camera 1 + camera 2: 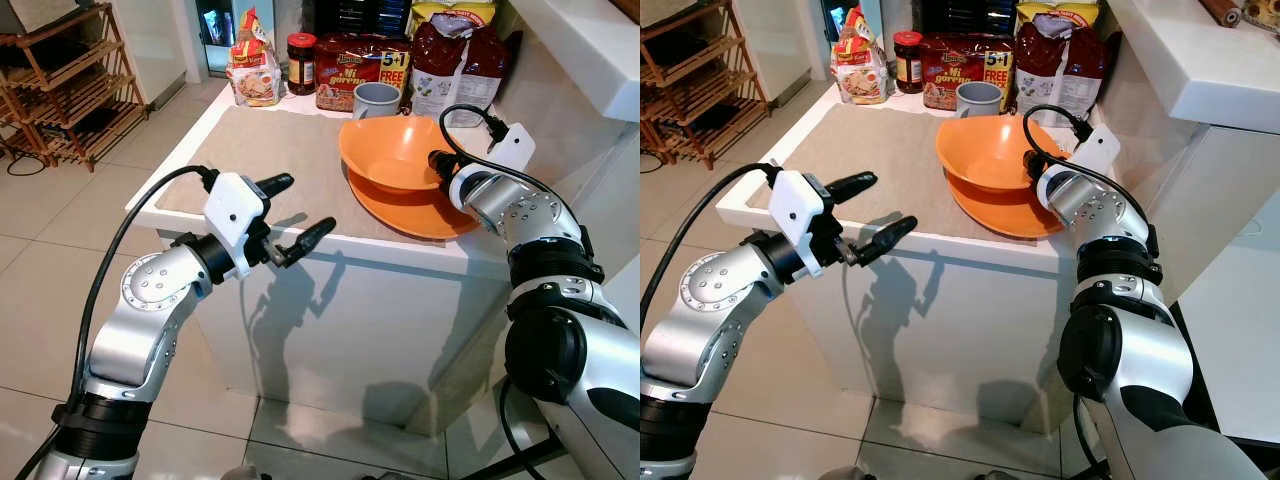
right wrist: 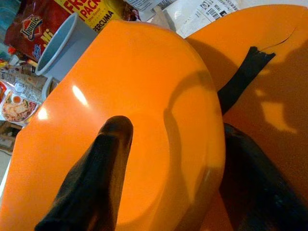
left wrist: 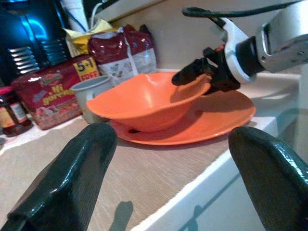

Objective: Setting the table

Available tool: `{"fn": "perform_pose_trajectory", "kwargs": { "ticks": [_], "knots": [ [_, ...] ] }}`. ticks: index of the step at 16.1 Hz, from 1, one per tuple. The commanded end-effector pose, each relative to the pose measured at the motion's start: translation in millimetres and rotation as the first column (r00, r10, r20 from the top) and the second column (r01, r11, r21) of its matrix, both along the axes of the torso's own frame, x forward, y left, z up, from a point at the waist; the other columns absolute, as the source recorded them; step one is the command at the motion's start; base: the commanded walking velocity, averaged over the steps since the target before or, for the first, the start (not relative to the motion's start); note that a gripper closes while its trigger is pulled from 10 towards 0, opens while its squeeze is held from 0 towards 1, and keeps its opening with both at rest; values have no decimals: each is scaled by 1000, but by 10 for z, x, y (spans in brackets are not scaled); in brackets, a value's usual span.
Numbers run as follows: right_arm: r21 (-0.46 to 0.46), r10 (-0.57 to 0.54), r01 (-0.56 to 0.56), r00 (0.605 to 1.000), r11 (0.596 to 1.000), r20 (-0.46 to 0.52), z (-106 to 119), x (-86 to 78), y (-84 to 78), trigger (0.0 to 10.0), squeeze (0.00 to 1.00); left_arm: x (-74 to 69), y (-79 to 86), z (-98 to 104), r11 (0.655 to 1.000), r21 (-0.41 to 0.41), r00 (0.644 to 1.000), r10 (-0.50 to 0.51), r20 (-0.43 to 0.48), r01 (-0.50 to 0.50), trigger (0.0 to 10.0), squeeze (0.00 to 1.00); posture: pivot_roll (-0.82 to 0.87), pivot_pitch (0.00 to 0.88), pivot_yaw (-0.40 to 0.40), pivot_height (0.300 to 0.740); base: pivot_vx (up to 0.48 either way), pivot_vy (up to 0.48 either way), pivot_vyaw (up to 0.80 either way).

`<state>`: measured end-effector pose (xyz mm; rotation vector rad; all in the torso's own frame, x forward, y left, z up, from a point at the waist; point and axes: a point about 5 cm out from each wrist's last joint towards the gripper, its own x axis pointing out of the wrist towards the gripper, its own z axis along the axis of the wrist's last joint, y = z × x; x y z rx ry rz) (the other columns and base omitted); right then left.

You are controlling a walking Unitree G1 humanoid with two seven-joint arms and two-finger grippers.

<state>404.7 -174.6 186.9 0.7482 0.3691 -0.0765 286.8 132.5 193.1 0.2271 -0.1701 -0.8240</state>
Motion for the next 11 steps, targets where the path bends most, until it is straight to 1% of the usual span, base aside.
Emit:
{"fn": "perform_pose_trajectory", "kwargs": {
  "ticks": [1, 5, 7, 11],
  "knots": [
    [10, 2, -2, 1000, 1000, 3, 49, 9, -26, 0, 0, -34, -30, 20, 1000, 8, 1000, -26, 4, 26, 10000, 0, 95, 0, -30, 740, 0, 0, 0],
    [17, 5, -5, 1000, 1000, -5, 43, 6, -23, 0, 0, -19, -34, 23, 999, 11, 999, -32, 0, 32, 10000, 0, 92, 0, -26, 740, 0, 0, 0],
    [57, -3, 4, 1000, 998, -8, 33, 3, -12, 0, 0, -15, -33, 22, 999, 12, 999, -32, -2, 32, 10000, 0, 92, 0, -25, 740, 0, 0, 0],
    [76, -4, 5, 1000, 997, -6, 31, -7, -9, 0, 0, -3, -32, 35, 999, 14, 999, -33, 2, 33, 10000, 0, 92, 0, -20, 740, 0, 0, 0]
  ]
}}
